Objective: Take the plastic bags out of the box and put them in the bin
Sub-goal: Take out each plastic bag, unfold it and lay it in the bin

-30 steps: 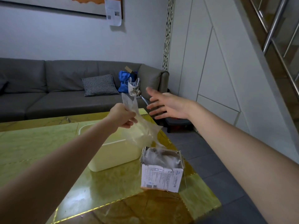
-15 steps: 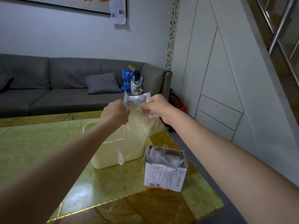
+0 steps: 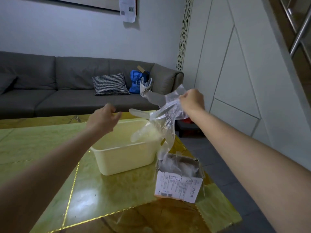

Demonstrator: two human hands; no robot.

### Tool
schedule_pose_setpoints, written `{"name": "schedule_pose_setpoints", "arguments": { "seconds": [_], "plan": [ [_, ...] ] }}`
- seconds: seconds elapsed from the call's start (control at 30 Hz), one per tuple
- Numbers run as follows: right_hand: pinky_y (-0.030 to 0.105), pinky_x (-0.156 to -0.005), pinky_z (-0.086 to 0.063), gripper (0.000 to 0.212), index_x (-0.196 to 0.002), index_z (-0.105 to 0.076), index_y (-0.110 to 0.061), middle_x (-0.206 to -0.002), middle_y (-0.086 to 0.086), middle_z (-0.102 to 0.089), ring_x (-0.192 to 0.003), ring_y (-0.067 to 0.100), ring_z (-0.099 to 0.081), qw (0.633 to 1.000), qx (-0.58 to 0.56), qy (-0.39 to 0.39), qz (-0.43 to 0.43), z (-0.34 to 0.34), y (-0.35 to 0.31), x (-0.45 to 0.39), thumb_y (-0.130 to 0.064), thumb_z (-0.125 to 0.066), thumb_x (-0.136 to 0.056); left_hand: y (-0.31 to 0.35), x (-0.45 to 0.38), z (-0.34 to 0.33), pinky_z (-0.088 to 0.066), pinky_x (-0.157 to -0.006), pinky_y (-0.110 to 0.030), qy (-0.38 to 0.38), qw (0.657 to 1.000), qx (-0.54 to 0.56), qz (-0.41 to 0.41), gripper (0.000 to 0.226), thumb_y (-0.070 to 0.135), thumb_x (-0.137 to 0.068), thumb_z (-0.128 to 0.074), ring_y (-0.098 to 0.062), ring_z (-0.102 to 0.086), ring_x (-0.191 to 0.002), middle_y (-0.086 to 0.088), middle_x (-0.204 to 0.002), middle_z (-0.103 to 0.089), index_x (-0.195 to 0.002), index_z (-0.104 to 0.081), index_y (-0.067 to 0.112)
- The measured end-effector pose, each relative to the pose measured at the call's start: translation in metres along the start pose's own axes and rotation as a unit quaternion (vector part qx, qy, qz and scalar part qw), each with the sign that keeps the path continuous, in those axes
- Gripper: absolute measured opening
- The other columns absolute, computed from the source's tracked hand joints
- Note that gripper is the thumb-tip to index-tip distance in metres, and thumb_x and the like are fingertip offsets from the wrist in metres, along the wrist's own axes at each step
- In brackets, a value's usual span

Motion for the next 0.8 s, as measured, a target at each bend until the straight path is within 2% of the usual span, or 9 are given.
{"name": "schedule_pose_setpoints", "arguments": {
  "seconds": [0.07, 0.13, 0.2, 0.3, 0.37, 0.47, 0.53, 0.67, 0.8],
  "plan": [
    [0.026, -0.07, -0.04, 0.024, -0.101, -0.067, -0.005, -0.104, 0.014, -0.067, -0.093, 0.027, -0.062, 0.999, 0.002, -0.026, 0.042, -0.017, -0.02, 0.007, -0.022, -0.051, -0.095, 0.02, -0.002, 0.001, -0.055, -0.062, -0.035, -0.005, 0.996, 0.065, -0.066, 0.056, 0.047, -0.086, -0.054, -0.02, -0.064, -0.069, -0.01, -0.117, -0.055, -0.128, -0.04, 0.012],
    [0.026, -0.071, -0.044, 0.025, -0.098, -0.068, -0.004, -0.1, 0.014, -0.068, -0.092, 0.026, -0.063, 0.994, -0.016, -0.059, 0.091, -0.041, -0.043, 0.016, -0.022, -0.051, -0.095, 0.034, -0.005, -0.003, -0.053, -0.073, -0.038, 0.003, 0.992, 0.041, -0.119, 0.068, 0.05, -0.084, -0.057, -0.026, -0.064, -0.085, -0.009, -0.136, -0.041, -0.138, -0.031, 0.017],
    [0.034, -0.08, -0.05, 0.025, -0.087, -0.068, -0.004, -0.096, 0.015, -0.068, -0.097, 0.03, -0.063, 0.985, -0.044, -0.095, 0.135, -0.064, -0.064, 0.022, -0.021, -0.052, -0.095, 0.035, -0.007, -0.004, -0.043, -0.073, -0.035, 0.067, 0.99, 0.011, -0.123, 0.058, 0.038, -0.089, -0.055, -0.03, -0.059, -0.097, -0.009, -0.135, -0.039, -0.137, -0.032, 0.015],
    [0.034, -0.079, -0.049, 0.024, -0.079, -0.063, -0.009, -0.095, 0.015, -0.066, -0.098, 0.029, -0.062, 0.97, -0.129, -0.143, 0.149, -0.081, -0.09, 0.028, -0.019, -0.051, -0.097, 0.019, -0.012, 0.006, -0.034, -0.063, -0.029, 0.16, 0.982, 0.023, -0.097, 0.039, 0.017, -0.091, -0.048, -0.03, -0.053, -0.094, -0.013, -0.128, -0.041, -0.129, -0.041, 0.01],
    [0.036, -0.082, -0.05, 0.021, -0.097, -0.066, -0.004, -0.096, 0.012, -0.066, -0.092, 0.024, -0.062, 0.958, -0.207, -0.154, 0.124, -0.089, -0.101, 0.024, -0.019, -0.051, -0.097, 0.003, -0.02, 0.012, -0.037, -0.073, -0.027, 0.179, 0.976, 0.017, -0.122, 0.037, 0.009, -0.089, -0.048, -0.031, -0.049, -0.102, -0.015, -0.127, -0.043, -0.126, -0.045, 0.009],
    [0.029, -0.065, -0.043, 0.02, -0.078, -0.062, -0.006, -0.069, 0.003, -0.055, -0.065, 0.016, -0.051, 0.956, -0.235, -0.16, 0.073, -0.107, -0.095, 0.013, -0.017, -0.054, -0.094, -0.02, -0.035, 0.009, -0.036, -0.093, -0.038, 0.165, 0.968, -0.041, -0.184, 0.041, 0.009, -0.087, -0.052, -0.037, -0.042, -0.114, -0.017, -0.132, -0.043, -0.128, -0.049, 0.011],
    [0.027, -0.061, -0.036, 0.026, -0.072, -0.06, -0.005, -0.064, 0.006, -0.051, -0.062, 0.021, -0.048, 0.965, -0.191, -0.175, 0.046, -0.124, -0.077, 0.011, -0.02, -0.056, -0.093, -0.034, -0.043, 0.0, -0.036, -0.099, -0.043, 0.11, 0.968, -0.073, -0.213, 0.044, 0.018, -0.088, -0.055, -0.037, -0.044, -0.118, -0.016, -0.135, -0.045, -0.131, -0.048, 0.013],
    [0.03, -0.055, -0.03, 0.044, -0.052, -0.038, -0.015, -0.059, 0.006, -0.043, -0.068, 0.027, -0.048, 0.972, -0.013, -0.226, 0.069, -0.154, -0.025, 0.018, -0.02, -0.052, -0.093, -0.048, -0.037, -0.037, -0.029, -0.11, -0.04, -0.143, 0.95, -0.183, -0.209, 0.066, 0.054, -0.088, -0.047, -0.029, -0.03, -0.136, -0.004, -0.152, -0.024, -0.145, -0.026, 0.028],
    [0.027, -0.056, -0.031, 0.037, -0.059, -0.041, -0.012, -0.062, 0.004, -0.04, -0.07, 0.024, -0.047, 0.953, 0.115, -0.266, 0.085, -0.179, 0.002, 0.017, -0.014, -0.048, -0.095, -0.053, -0.036, -0.073, -0.031, -0.11, -0.037, -0.339, 0.899, -0.253, -0.117, 0.054, 0.041, -0.092, -0.049, -0.023, -0.034, -0.135, -0.001, -0.151, -0.029, -0.142, -0.032, 0.031]
  ]
}}
Point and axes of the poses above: each hand's wrist, its own x-axis away from the middle knuckle, its own z-axis out of the back of the hand, y = z × x, the point moved 1 cm from there along -x, towards the middle knuckle
